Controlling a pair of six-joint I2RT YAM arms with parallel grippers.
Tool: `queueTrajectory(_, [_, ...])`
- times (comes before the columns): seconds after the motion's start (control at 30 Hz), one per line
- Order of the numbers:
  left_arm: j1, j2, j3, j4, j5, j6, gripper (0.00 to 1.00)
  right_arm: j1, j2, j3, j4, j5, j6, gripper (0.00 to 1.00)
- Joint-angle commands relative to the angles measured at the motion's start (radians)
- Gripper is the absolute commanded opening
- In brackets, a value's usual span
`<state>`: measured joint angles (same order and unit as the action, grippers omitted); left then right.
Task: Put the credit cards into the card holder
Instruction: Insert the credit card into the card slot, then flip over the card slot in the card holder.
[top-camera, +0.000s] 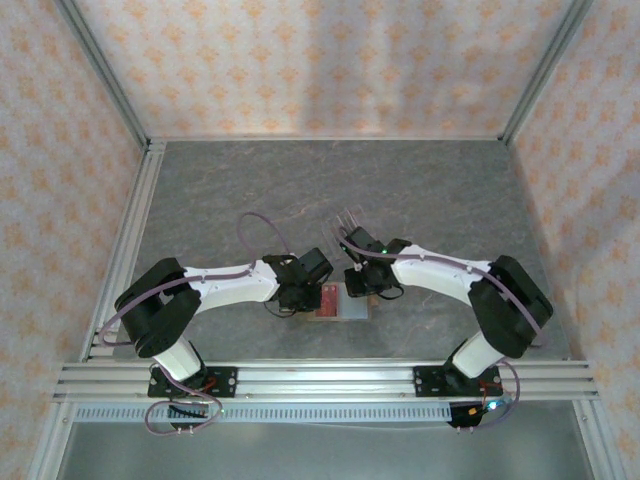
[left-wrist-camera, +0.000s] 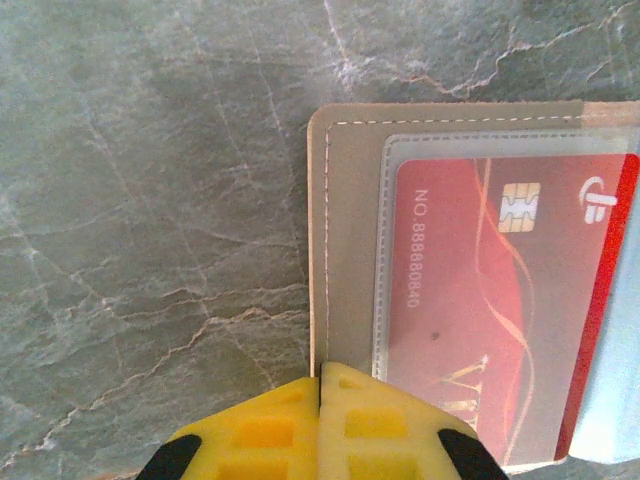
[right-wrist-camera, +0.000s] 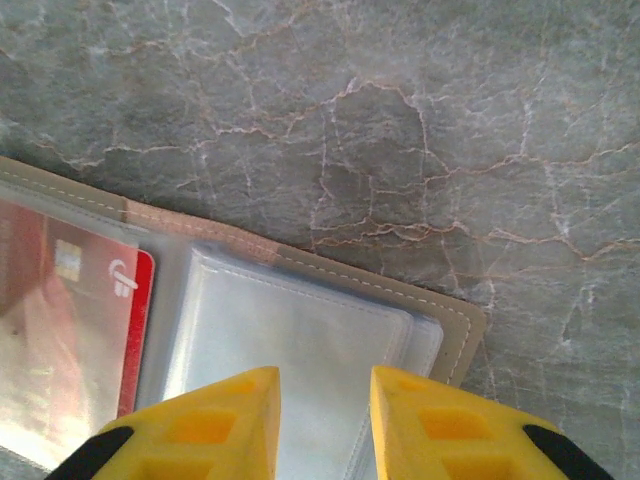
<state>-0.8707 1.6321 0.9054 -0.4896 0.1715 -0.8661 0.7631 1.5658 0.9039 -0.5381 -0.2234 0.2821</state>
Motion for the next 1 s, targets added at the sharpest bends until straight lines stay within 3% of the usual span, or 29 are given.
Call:
queueTrajectory(0.0, [-0.004,-0.03,-0.013,-0.035,-0.032,-0.011,0.0,0.007,0.019,-0.004,-0.008,0.042,-0.012,0.29])
queueTrajectory(0.4, [-0.004,-0.034,-0.023,-0.03,-0.035,-0.016,0.0,0.039,0.043,-0.057,0.011,0.105,0.027,0.29])
queueTrajectory(0.63, [-0.004,-0.044,-0.03,-0.029,-0.036,-0.019,0.0,0.039,-0.059,-0.037,-0.028,0.181,0.053,0.31])
queueTrajectory(0.97, [-0.004,-0.039,-0.031,-0.02,-0.032,-0.022,0.0,0.039,-0.032,0.015,-0.028,0.1,0.019,0.33])
